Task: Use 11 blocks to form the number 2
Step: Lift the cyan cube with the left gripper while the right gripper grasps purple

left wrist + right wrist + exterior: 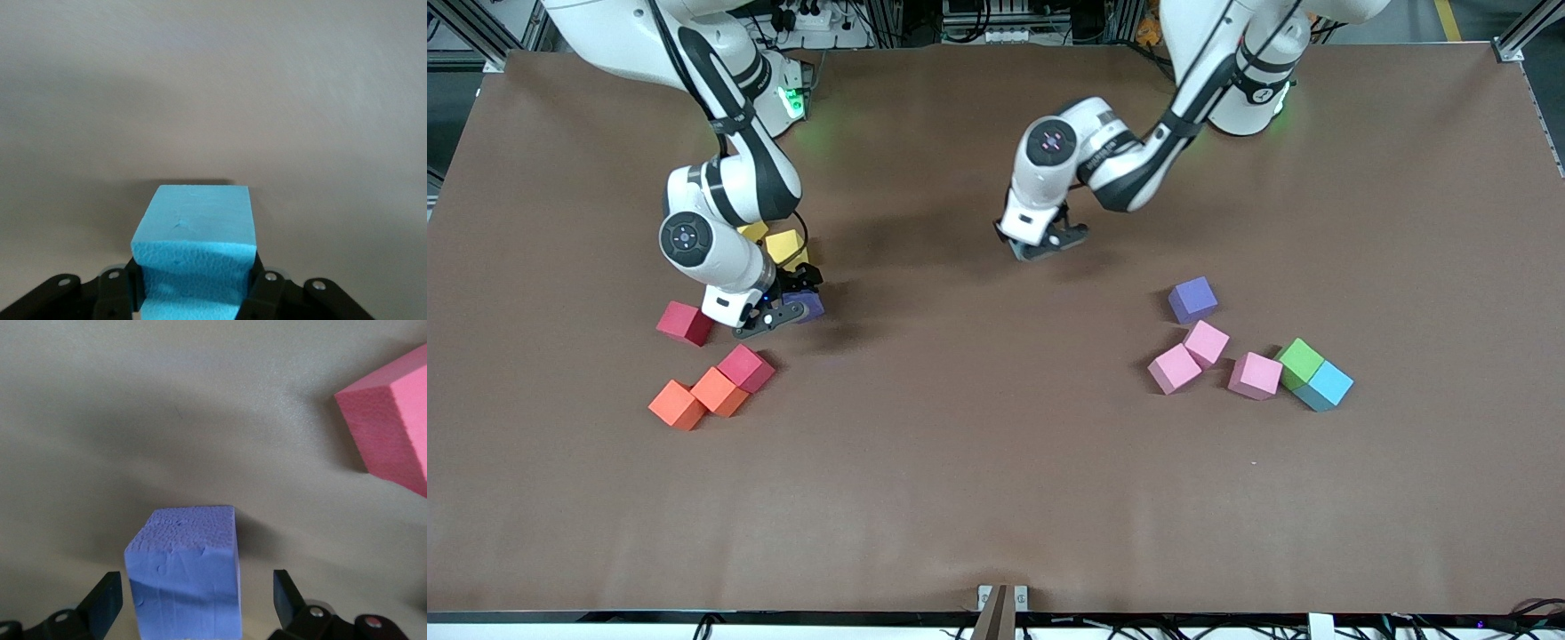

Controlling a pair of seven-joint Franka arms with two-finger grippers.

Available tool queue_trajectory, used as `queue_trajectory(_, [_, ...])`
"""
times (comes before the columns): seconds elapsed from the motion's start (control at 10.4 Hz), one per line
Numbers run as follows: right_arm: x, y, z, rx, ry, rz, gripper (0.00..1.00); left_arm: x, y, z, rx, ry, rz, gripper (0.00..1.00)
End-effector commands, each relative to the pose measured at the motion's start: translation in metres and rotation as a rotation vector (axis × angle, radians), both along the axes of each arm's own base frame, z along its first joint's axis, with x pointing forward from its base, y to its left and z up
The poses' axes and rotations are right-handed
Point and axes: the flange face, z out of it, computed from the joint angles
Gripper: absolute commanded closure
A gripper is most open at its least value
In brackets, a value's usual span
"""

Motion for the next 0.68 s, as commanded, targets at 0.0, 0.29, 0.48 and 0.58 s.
queue_trajectory(0.0, [-0.006, -0.003, -0.008, 0.008, -0.019, 0.003, 0.0, -0.011, -0.004, 0.018, 0.015, -0.005, -0.207, 0.68])
queue_trajectory(0.29, [-0.009, -0.004, -0.015, 0.006, -0.009, 0.0, 0.0, -0.051, -0.031, 0.015, 0.003, 0.011, -0.348, 0.66])
queue_trajectory(0.48, [-0.009, -0.004, -0.015, 0.005, -0.007, 0.0, 0.0, -0.08, -0.058, 0.011, -0.017, 0.041, -0.357, 0.64])
queue_trajectory(0.58, [-0.009, -0.003, -0.015, 0.005, -0.006, 0.0, 0.05, -0.09, -0.063, 0.008, -0.02, 0.064, -0.338, 0.64])
